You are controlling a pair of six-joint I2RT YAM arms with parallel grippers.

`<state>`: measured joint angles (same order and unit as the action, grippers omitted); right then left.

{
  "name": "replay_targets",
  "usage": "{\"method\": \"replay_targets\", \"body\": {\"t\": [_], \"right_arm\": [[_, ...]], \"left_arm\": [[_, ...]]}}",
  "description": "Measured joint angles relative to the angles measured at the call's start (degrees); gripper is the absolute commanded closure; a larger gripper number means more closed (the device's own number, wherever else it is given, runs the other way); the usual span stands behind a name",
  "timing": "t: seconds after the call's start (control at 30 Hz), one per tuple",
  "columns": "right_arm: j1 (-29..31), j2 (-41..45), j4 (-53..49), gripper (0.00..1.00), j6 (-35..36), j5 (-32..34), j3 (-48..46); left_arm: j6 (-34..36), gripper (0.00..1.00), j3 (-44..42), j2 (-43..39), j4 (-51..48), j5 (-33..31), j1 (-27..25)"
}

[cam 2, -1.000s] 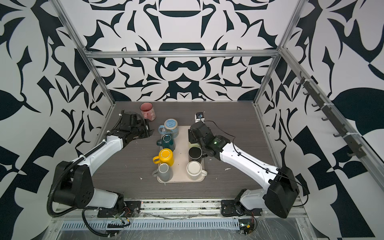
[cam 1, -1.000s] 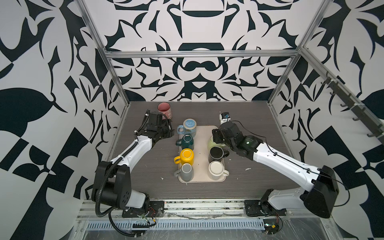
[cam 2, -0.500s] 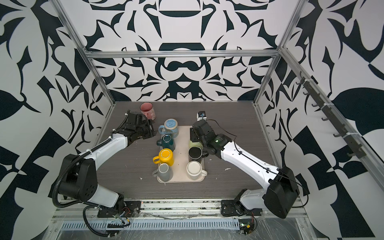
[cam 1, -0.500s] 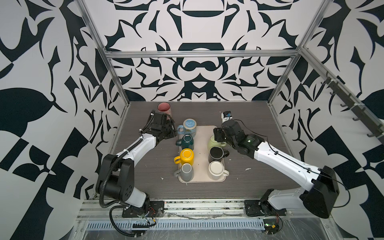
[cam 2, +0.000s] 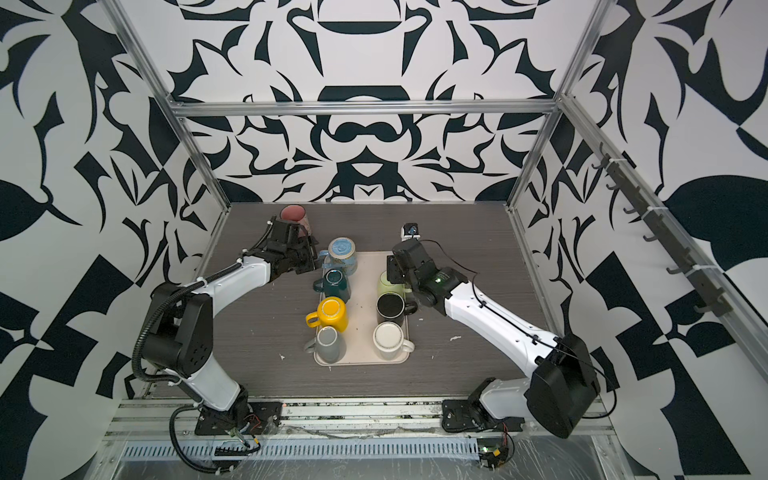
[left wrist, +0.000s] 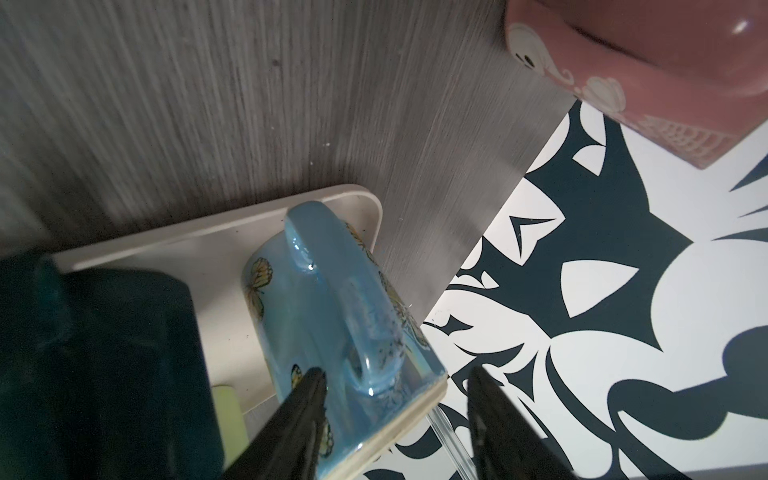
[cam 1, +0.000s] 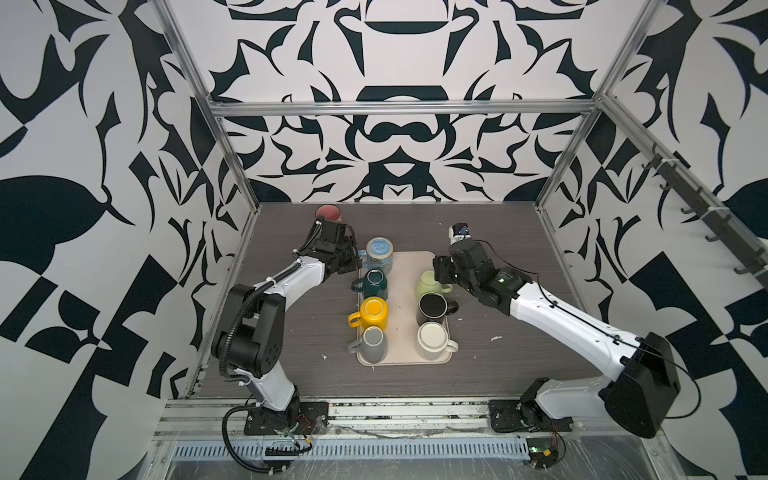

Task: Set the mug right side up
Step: 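Lift the blue butterfly mug by its handle with the left gripper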

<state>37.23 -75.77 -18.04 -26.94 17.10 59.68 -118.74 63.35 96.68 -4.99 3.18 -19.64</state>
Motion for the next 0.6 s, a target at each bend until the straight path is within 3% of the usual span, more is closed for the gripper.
{"method": "replay_targets", "body": {"t": [0.33,0.6], "right_arm": [[-1.5,2.1,0.3,0.33,-0.2,-1.0,-0.9],[-2.0,2.1,0.3,0.33,-0.5,-1.7,-1.9]], "left_arm": [[0.0,0.45,2.7,4.0,0.1,-0.4,-0.1],[0.1,0.55,3.5,5.9,0.1,0.1,-0.3]]}}
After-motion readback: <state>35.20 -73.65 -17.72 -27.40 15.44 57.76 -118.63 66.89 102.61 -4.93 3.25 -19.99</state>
